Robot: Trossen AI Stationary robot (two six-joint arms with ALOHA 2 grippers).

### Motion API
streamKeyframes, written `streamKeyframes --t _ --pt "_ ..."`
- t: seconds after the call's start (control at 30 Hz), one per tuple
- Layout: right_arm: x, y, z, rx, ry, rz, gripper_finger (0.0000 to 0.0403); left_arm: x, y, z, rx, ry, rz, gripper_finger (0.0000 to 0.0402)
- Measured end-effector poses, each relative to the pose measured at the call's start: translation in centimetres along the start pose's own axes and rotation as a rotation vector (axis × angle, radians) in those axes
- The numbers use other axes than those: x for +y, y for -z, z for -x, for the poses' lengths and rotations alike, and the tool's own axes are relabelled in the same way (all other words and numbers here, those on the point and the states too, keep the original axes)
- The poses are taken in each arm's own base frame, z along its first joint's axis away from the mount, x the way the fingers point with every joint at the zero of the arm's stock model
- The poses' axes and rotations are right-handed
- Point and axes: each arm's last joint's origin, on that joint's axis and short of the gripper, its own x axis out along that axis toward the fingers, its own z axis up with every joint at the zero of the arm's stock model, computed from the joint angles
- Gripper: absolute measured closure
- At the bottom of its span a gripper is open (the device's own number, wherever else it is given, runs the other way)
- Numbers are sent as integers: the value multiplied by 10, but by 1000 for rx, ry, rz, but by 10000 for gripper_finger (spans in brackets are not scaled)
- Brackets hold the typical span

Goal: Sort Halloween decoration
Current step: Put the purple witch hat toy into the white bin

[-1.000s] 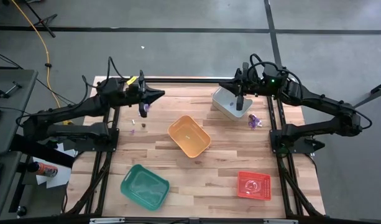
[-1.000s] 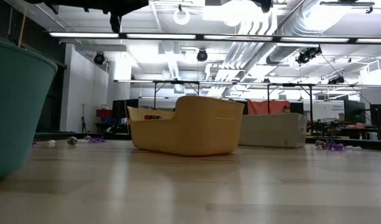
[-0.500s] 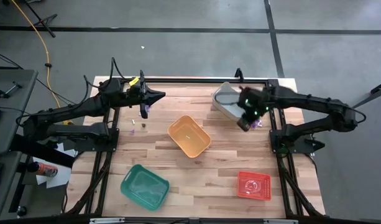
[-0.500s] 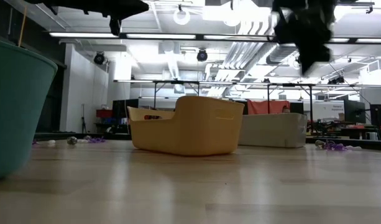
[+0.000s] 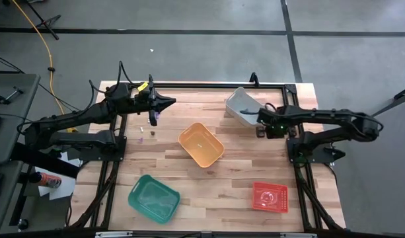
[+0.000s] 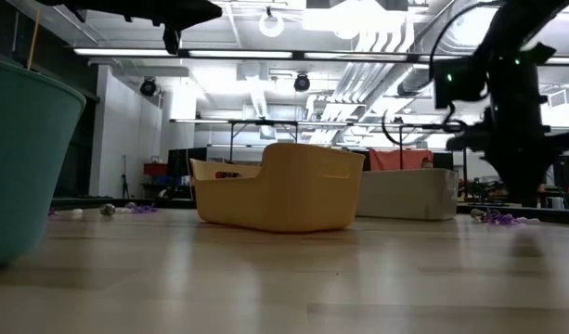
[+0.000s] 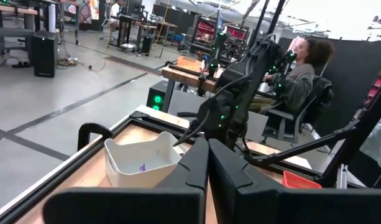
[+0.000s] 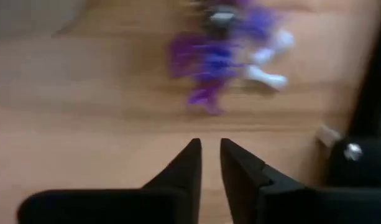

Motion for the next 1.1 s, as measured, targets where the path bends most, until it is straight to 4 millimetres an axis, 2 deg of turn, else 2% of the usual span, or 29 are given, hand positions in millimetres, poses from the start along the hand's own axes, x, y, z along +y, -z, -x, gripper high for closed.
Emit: streamKeyframes --t 0.1,0.3,0.5,0.77,1.1 --pt "-5 -3 -8 -11 12 -95 315 0 0 0 0 0 0 401" --pt "-3 -10 -9 -70 -27 -156 282 0 0 0 0 1 0 401" --pt "-1 -12 -7 -94 -38 -159 279 0 0 0 0 1 17 401" --pt "-3 -11 -18 -68 -33 -188 279 0 0 0 0 1 17 401" --pt "-1 -13 -19 -85 -55 -226 282 0 0 0 1 1 25 401"
